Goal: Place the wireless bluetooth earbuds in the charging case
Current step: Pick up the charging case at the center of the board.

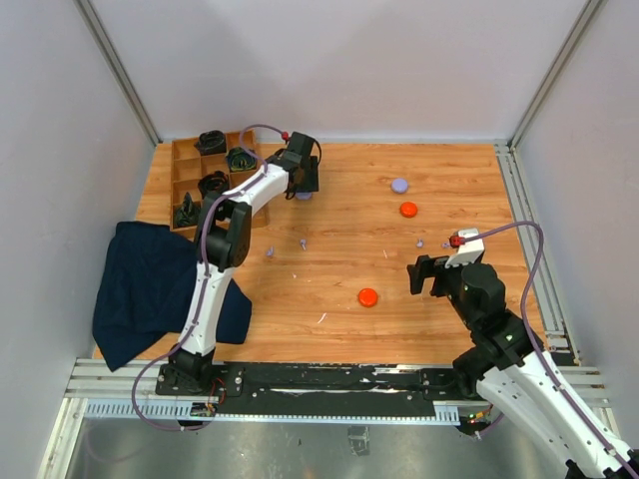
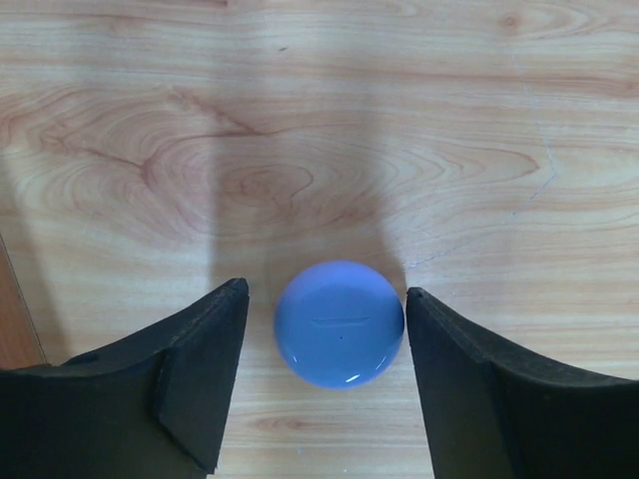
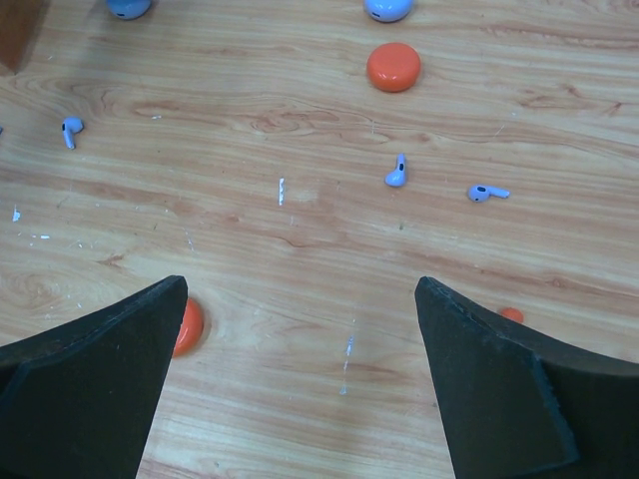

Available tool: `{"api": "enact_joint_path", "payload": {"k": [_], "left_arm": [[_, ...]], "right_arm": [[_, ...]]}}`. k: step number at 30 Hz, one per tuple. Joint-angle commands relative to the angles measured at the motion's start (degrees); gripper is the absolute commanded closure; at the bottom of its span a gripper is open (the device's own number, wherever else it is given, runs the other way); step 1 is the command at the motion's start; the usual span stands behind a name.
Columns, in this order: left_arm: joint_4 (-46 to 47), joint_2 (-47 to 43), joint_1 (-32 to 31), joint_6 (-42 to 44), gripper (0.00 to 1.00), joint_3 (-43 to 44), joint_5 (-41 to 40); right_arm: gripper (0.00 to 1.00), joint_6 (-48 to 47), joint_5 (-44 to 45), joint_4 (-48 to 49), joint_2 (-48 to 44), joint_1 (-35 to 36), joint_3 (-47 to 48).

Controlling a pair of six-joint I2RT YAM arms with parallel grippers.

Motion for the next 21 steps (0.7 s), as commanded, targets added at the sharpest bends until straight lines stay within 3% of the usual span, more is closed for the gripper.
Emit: {"api": "enact_joint_path", "payload": {"k": [1,6,11,21], "left_arm": [[-1.5,2.2,0.1,0.8,0.34,2.5,0.2],[-3.0,2.7,0.1,0.1,0.48,2.6,1.3],[-3.2,1.0,0.1,-0.4,0.55,0.3,2.4],[4.9,-13.7,0.1,-3.6,0.58,-16.1,5.6]], "right_arm": [[0.01,-1.1,2.4,1.0,-1.1,-0.6,0.0],[0.01,-0.4,1.2,0.6,-1.0,-0.6,-0.1],[0.02,-0.7,-1.2,-0.1,-0.6,-0.6,0.9],[0.01,0.0,-8.9,3.5,3.4,-0.6,1.8]]}}
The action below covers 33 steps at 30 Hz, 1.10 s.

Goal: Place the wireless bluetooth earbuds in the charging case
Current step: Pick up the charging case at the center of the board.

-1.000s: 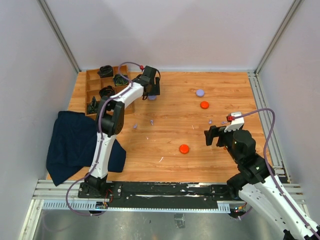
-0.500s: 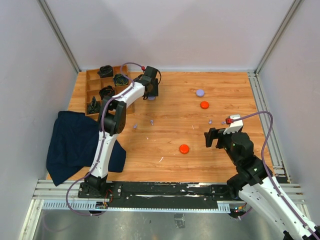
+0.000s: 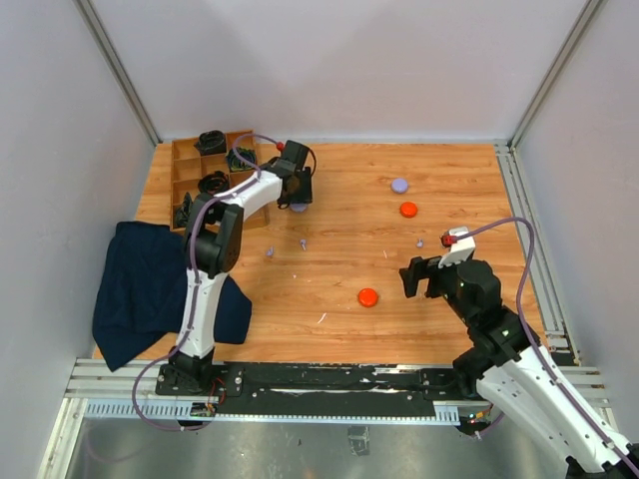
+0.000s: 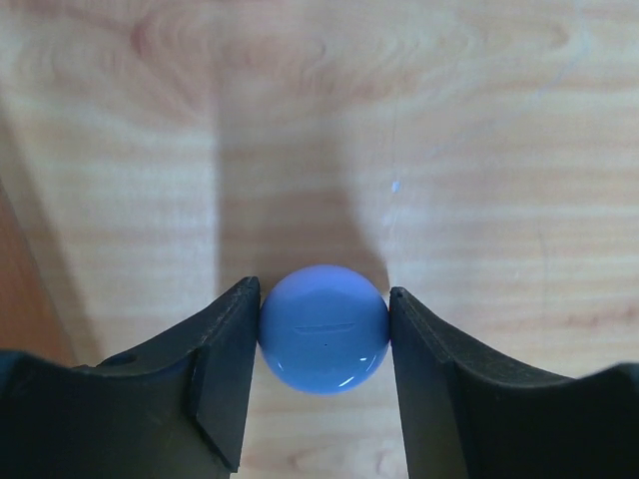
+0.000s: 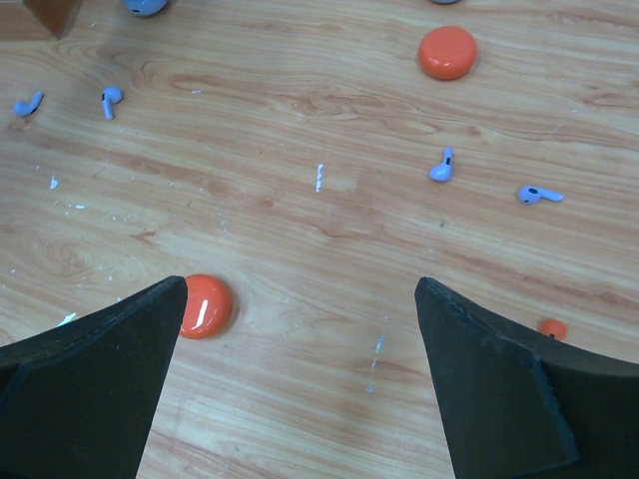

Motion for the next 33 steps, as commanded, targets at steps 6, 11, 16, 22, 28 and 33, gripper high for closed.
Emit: {"api": "enact_joint_path", "payload": {"k": [6,11,16,22,28,33], "left_arm": [[11.5,-18.6,-0.9,-6.2,0.58,-18.8,3.6],[17.7,-27.8,-3.7,-9.3,0.57,-29.1,4.0],[20.6,-35.9,-8.3,-9.6,0.57,-34.8,1.9],[26.0,-45.2,-14.4,-10.1,0.57,-40.0,-0.7],[30.4,-51.8,-20.0,-9.8,0.57,-44.1,-4.7],[34.1,-55.9,-24.9,-8.0,0.57,-46.7,-10.9]], "right_arm": [[0.02,-0.9,-11.0,10.9,4.4,-0.6,1.2],[0.01,0.6,-14.5,18.7,5.2,-0.6,-0.5],[0.01,4.0,-17.4,27.5,7.4,-0.6,-2.6],[0.01,8.3,-21.5,36.1,11.5,-0.5,-4.1],[0.01,10.4,-23.3,47.5,14.9,-0.5,-6.6],[0.01,11.3,-25.6,56.9,19.3,-0.1,-7.5]]}}
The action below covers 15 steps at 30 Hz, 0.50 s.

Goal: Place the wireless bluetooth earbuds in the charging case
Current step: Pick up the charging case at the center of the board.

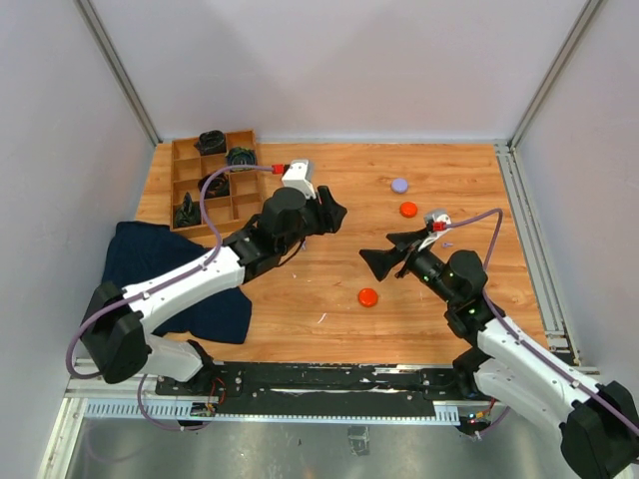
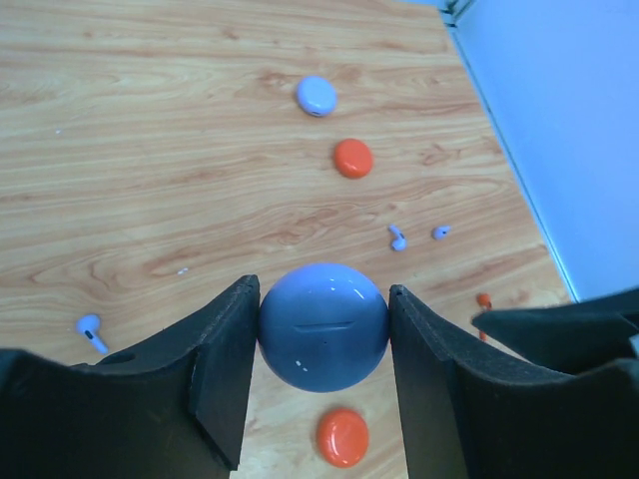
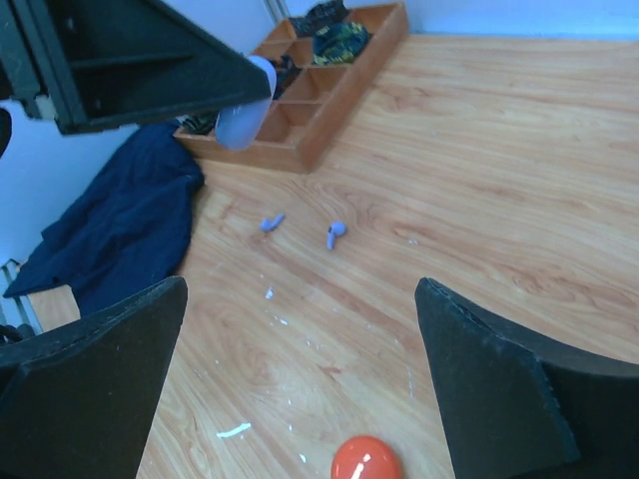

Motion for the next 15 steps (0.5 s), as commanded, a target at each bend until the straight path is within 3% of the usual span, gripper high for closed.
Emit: {"api": "enact_joint_path", "payload": {"k": [1,15], "left_arm": [[6.5,-3.7,-3.9,1.6,0.57,-2.0,-7.2],[11.9,-6.6,-10.6,-0.3,0.55,-5.0,-15.1]], "right_arm": [[0.01,1.8,-3.1,13.6,3.2,0.1,-0.7],[0.09,4.7,-4.8,35.4,15.5,2.7,0.2]]}}
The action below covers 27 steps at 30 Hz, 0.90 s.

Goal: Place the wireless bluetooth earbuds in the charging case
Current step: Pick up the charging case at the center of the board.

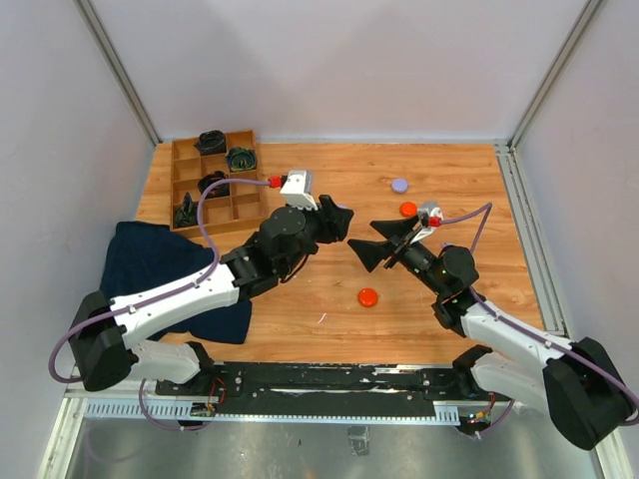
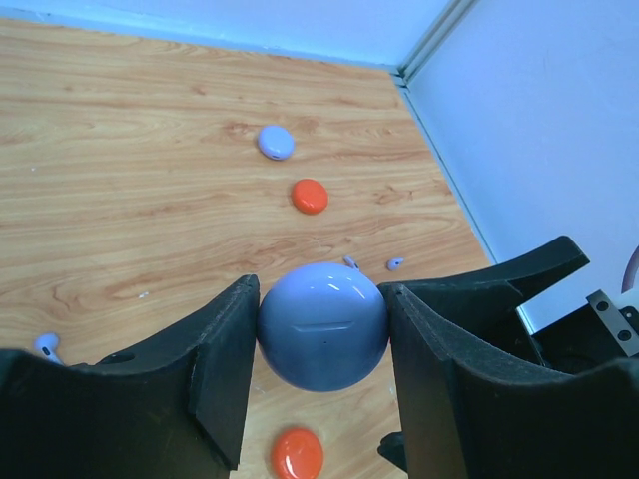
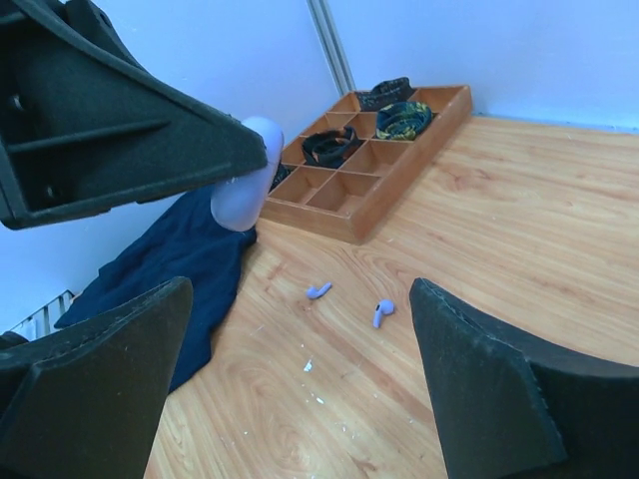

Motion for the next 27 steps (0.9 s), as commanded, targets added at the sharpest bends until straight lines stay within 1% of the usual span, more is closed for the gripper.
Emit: {"api": "enact_joint_path", "payload": {"k": [1,3,13,17,23,27], "left_arm": [[4.0,-0.3,-1.4,-0.9,0.55,-0.8,-3.8],[4.5,-0.2,-1.8,-1.2,0.55,-0.8,-3.9],[5.4,1.0,-3.4,-1.3,0.52,-0.8,-4.2],[5.4,1.3,-3.7,-1.4,0.52,-1.1,-4.4],[5.4,1.6,-3.8,-1.6,0.52,-1.0,-3.4],[5.6,1.6,-3.8,-1.3,0.52,-0.8,-2.5]], "right_arm": [[0.10,2.0,-1.3,11.6,2.8,1.3,0.7],[0.14,2.1,-1.8,13.2,4.5,1.5,1.3],[0.27,5.0,-3.5,22.4,11.6,2.1,3.4],[0.32,5.1,-3.8,23.8,12.8,2.1,4.0],[0.45,4.6,-4.1,24.2,13.5,2.1,4.6],[0.58,4.7,-4.2,25.0,13.8,2.1,4.2]]}}
